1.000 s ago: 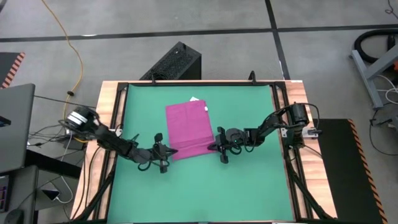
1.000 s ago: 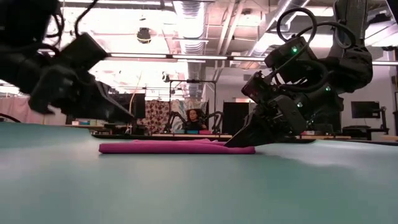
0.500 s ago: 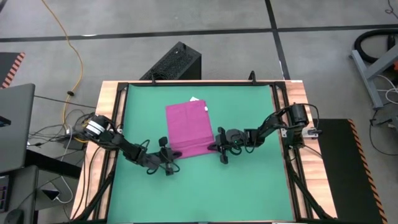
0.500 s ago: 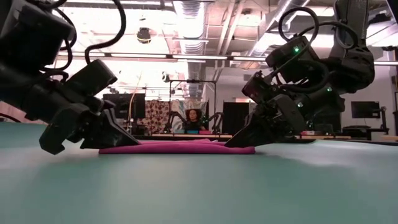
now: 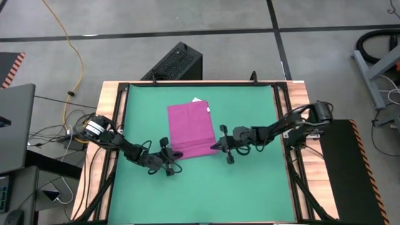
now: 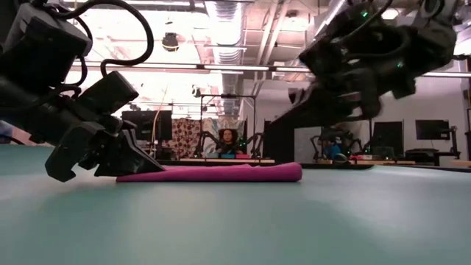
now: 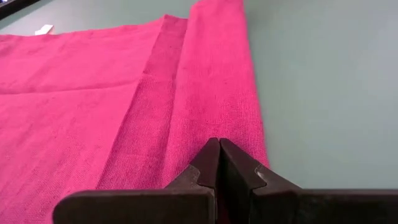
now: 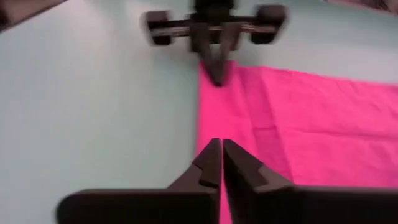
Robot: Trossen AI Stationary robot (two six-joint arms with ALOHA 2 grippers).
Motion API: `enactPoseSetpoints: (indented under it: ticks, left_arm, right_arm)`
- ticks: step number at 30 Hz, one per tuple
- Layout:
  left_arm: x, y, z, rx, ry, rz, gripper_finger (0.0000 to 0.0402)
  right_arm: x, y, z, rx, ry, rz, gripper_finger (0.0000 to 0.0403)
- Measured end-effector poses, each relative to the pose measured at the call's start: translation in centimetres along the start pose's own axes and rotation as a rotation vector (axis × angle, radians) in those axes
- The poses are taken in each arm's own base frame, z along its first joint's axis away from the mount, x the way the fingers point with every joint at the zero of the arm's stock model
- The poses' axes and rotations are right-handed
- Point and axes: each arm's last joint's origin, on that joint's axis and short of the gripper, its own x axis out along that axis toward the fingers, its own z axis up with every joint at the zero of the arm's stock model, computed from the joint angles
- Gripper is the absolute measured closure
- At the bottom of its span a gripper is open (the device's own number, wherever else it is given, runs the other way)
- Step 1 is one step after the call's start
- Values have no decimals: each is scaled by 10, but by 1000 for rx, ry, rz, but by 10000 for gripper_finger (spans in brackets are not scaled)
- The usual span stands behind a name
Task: Roll towel into tight, uniform cylinder
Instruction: Roll the pink towel
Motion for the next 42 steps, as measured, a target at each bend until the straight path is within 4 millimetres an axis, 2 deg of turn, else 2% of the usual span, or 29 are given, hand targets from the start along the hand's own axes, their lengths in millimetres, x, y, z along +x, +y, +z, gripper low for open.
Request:
enactPoseSetpoints:
  ticks: [4, 10, 13, 17, 21, 27, 31, 36, 42]
  left_arm:
    - [0, 0, -1, 4, 6, -2, 401]
    - [0, 0, -1, 6, 10, -4, 401]
    - [0, 0, -1, 7, 11, -4, 401]
    - [0, 0, -1, 6, 12, -5, 401]
    - [0, 0, -2, 6, 13, -6, 401]
    - [0, 0, -2, 7, 18, -12, 401]
    - [0, 0, -3, 5, 28, -13, 401]
    - [0, 0, -3, 6, 30, -18, 401]
    - [-1, 0, -1, 2, 30, -38, 401]
  right_arm:
    - [-2, 8, -2, -53, 49, 34, 301]
    - [6, 8, -11, -71, 63, 23, 222]
    - [11, 7, -20, -96, 88, 22, 197]
    - [20, 7, -32, -127, 105, 13, 187]
    - [26, 0, -46, -133, 145, -32, 186]
    - [33, -8, -70, -49, 224, -40, 187]
    - [37, -9, -83, -17, 267, -67, 203]
    - [39, -9, -86, -16, 267, -123, 253]
    - [38, -10, -83, 37, 269, -194, 343]
